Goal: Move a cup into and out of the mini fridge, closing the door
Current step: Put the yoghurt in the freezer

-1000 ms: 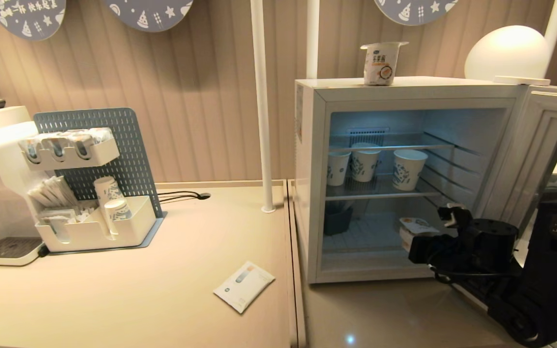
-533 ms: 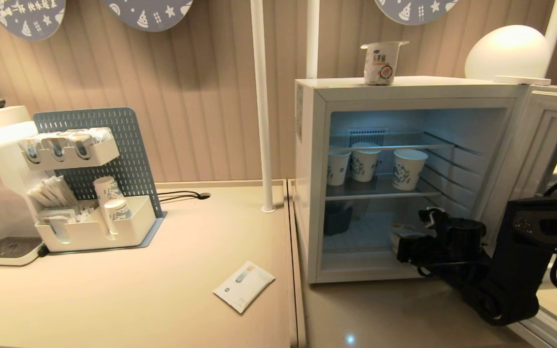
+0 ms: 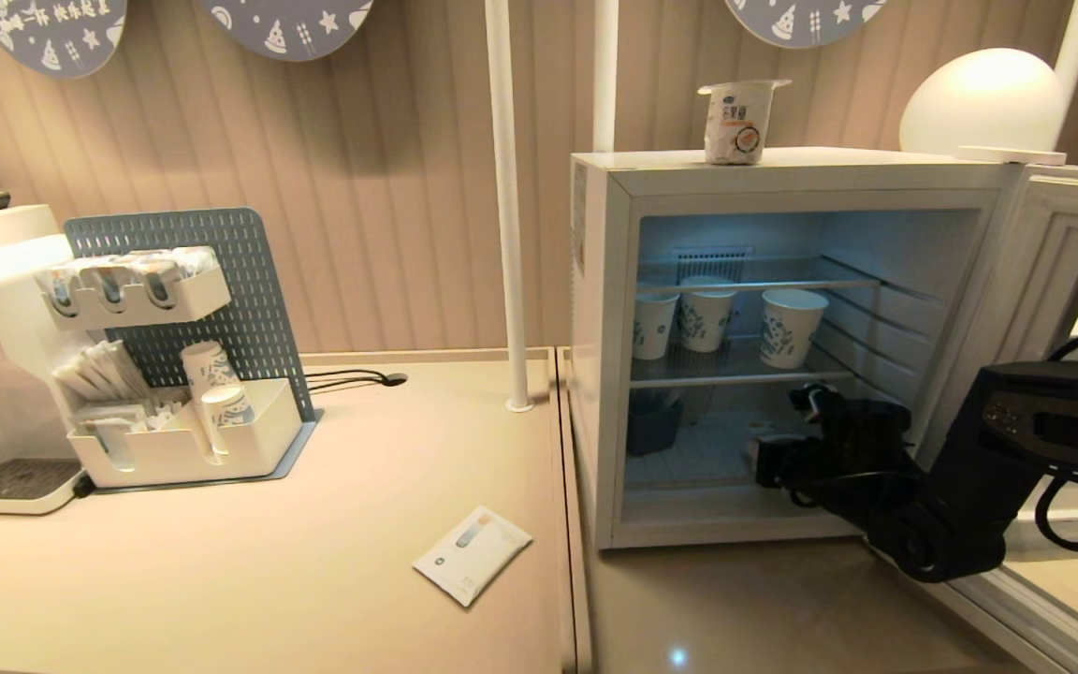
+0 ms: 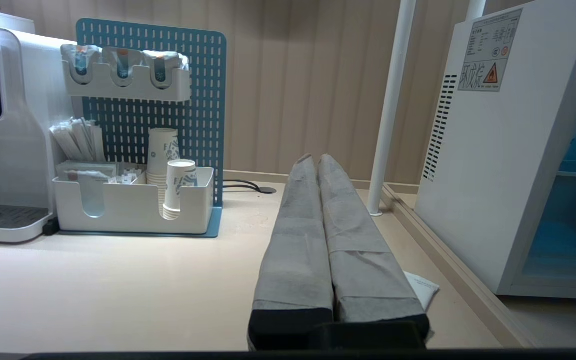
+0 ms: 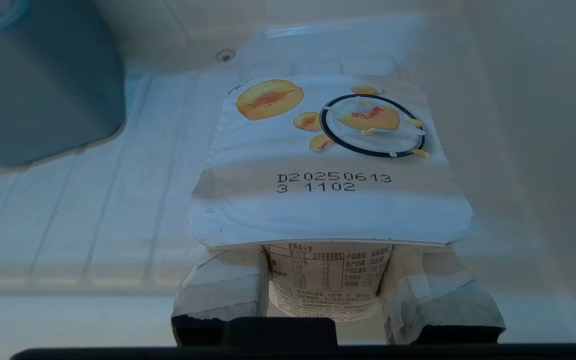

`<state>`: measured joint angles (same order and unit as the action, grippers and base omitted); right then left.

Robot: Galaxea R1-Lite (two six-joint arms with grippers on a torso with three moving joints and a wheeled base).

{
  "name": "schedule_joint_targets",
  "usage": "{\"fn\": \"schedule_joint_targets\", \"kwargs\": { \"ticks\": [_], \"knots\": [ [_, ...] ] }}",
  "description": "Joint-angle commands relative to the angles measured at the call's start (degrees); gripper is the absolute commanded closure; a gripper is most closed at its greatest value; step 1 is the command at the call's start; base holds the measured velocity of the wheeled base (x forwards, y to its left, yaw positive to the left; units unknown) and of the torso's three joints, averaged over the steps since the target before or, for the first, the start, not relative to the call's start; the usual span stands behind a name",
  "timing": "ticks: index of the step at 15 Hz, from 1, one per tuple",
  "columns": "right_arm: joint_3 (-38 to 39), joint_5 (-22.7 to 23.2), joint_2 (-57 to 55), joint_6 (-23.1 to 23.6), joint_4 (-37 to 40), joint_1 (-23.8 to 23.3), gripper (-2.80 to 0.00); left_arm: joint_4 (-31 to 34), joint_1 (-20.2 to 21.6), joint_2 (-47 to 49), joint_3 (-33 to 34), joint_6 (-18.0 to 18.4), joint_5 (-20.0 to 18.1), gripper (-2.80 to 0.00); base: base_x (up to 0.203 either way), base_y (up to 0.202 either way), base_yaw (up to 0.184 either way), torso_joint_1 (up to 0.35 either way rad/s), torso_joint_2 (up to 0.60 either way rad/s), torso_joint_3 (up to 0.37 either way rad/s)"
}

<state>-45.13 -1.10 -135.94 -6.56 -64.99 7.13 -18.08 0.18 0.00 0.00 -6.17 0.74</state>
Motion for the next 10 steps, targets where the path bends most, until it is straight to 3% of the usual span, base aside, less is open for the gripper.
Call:
{"fn": "schedule_joint_targets", "kwargs": {
  "ticks": [1, 2, 3, 4, 10],
  "knots": [
    [-0.3, -0.5, -0.2, 0.0, -0.4, 0.1, 0.00, -0.1, 0.1, 0.1, 2.3, -0.1, 0.0, 0.00, 0.000, 0.000, 0.000, 0.000, 0.00, 0.000],
    [0.0, -1.1, -0.1, 0.0, -0.4, 0.0, 0.00, -0.1, 0.0, 0.1, 2.3, -0.1, 0.0, 0.00, 0.000, 0.000, 0.000, 0.000, 0.00, 0.000],
    [0.2, -1.4, 0.0, 0.0, -0.6, 0.0, -1.72, -0.1, 0.1, 0.1, 2.3, 0.0, 0.0, 0.00, 0.000, 0.000, 0.000, 0.000, 0.00, 0.000],
    [0.3, -1.4, 0.3, 0.1, -0.6, 0.0, -2.80, -0.1, 0.0, 0.1, 2.3, 0.0, 0.0, 0.00, 0.000, 0.000, 0.000, 0.000, 0.00, 0.000],
    [2.9, -1.4, 3.5, 0.0, -0.9, 0.0, -2.80, -0.1, 0.0, 0.1, 2.3, 0.0, 0.0, 0.00, 0.000, 0.000, 0.000, 0.000, 0.00, 0.000]
  ]
}}
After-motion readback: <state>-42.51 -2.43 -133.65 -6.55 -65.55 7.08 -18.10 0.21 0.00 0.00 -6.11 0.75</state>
